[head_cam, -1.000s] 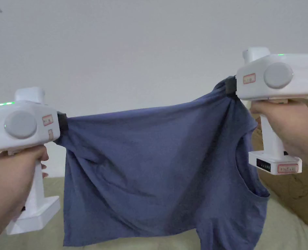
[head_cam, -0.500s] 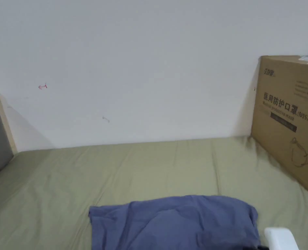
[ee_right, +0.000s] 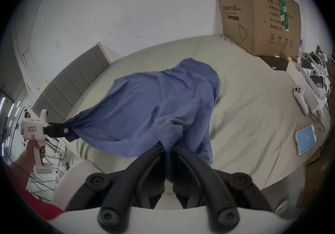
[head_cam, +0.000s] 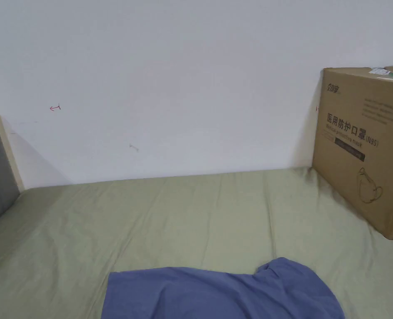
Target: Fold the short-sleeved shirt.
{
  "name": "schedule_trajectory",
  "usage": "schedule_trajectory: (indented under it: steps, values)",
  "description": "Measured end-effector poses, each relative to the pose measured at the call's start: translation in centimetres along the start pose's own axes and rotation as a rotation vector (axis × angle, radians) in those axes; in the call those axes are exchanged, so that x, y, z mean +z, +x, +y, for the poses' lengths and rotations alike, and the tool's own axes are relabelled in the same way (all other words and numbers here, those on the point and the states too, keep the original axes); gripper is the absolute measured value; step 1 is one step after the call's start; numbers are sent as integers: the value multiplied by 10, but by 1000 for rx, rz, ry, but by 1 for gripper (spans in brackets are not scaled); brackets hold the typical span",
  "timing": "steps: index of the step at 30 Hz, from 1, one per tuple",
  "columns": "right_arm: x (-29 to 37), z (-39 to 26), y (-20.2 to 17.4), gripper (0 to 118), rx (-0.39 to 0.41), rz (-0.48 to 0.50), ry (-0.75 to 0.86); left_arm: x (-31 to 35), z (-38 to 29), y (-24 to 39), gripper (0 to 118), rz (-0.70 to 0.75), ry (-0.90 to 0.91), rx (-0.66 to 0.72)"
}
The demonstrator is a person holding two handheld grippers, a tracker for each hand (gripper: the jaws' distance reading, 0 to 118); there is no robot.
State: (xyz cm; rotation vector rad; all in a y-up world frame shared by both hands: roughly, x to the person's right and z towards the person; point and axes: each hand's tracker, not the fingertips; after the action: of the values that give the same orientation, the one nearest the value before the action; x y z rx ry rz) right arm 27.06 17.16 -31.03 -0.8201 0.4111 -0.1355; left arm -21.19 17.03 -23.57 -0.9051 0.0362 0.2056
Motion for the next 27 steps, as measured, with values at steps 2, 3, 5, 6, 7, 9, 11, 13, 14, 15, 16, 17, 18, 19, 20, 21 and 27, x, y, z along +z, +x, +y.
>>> schedule_trajectory:
  steps: [2,3,5,6,7,9,11,13,14,15,16,17,18,19,20,21,27]
  values:
    - [-23,-1,6,4,4,-63,-58,-19,-1,-3,5,-5,-8,18]
    - [-37,0,7,5,-13,-105,-68,-28,-1,-3,5,3,-13,25]
    - [-58,0,14,20,-33,-146,-134,-39,-2,-4,17,40,-7,18]
    - [-61,0,15,47,-51,-161,-128,-40,-3,-6,35,50,2,19]
    - [-69,-1,21,85,-41,-158,-121,-38,-3,-7,64,56,11,27]
    - [-58,3,16,117,-32,-158,-65,-25,-2,-6,105,61,63,63]
    - [-39,9,6,117,-23,-113,78,-12,-3,-7,118,45,132,70]
    - [-22,18,-7,117,27,-135,152,5,-4,-4,113,45,237,77]
    - [-15,22,-15,117,43,-148,183,12,-2,1,115,57,253,67]
    - [0,24,-15,117,48,-132,211,19,-2,5,115,66,277,39]
    - [8,27,-20,117,41,-101,248,25,-1,11,115,75,305,21]
    - [15,29,-24,117,29,-68,305,30,0,17,115,84,333,4]
    - [22,30,-27,117,14,-29,366,36,4,23,115,87,343,1]
    - [31,36,-37,115,1,4,411,42,5,26,112,59,377,-4]
    - [36,39,-42,105,-10,39,458,49,6,30,96,12,429,0]
    - [36,44,-46,78,-2,45,490,54,9,33,65,-30,477,7]
    - [13,81,-49,0,32,6,499,28,94,14,0,-102,481,37]
